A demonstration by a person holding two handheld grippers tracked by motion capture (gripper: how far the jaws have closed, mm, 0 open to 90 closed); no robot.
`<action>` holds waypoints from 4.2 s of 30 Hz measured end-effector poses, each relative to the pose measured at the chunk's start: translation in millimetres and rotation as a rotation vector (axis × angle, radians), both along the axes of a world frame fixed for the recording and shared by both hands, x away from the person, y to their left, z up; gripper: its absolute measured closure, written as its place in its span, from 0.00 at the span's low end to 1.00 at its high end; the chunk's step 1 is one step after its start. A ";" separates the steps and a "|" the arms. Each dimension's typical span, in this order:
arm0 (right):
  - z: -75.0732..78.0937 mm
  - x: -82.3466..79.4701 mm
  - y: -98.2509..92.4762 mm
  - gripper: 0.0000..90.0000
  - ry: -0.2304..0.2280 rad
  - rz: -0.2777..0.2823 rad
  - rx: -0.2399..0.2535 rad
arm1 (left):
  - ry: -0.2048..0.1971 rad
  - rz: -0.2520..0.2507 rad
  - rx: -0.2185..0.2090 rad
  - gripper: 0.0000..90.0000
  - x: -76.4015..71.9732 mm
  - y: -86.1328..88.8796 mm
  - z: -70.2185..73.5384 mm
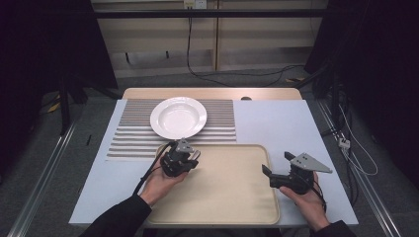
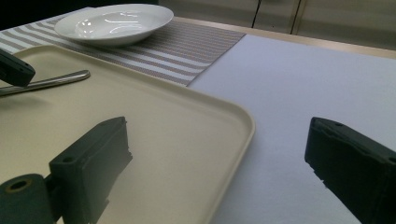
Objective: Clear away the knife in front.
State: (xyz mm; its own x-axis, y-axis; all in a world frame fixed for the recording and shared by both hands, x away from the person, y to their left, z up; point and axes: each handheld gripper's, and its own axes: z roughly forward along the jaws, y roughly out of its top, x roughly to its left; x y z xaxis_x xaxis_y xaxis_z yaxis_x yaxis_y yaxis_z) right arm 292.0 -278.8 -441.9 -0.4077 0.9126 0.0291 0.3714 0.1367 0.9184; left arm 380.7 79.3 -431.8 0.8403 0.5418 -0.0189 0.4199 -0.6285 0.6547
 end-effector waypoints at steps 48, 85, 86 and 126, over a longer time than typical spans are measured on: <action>0.4 -0.8 -0.2 0.07 0.004 -0.001 0.006 | 0.002 0.011 0.102 1.00 10.8 16.9 -8.5; 0.1 0.2 0.1 0.07 0.007 -0.002 0.006 | 0.049 0.066 0.096 1.00 11.1 39.6 -6.1; 0.2 0.1 0.0 0.07 0.008 -0.002 0.007 | 0.049 0.065 0.100 1.00 11.3 40.0 -5.9; -0.1 0.6 0.2 0.07 0.011 -0.004 0.005 | 0.033 0.131 0.118 1.00 5.6 75.3 -5.0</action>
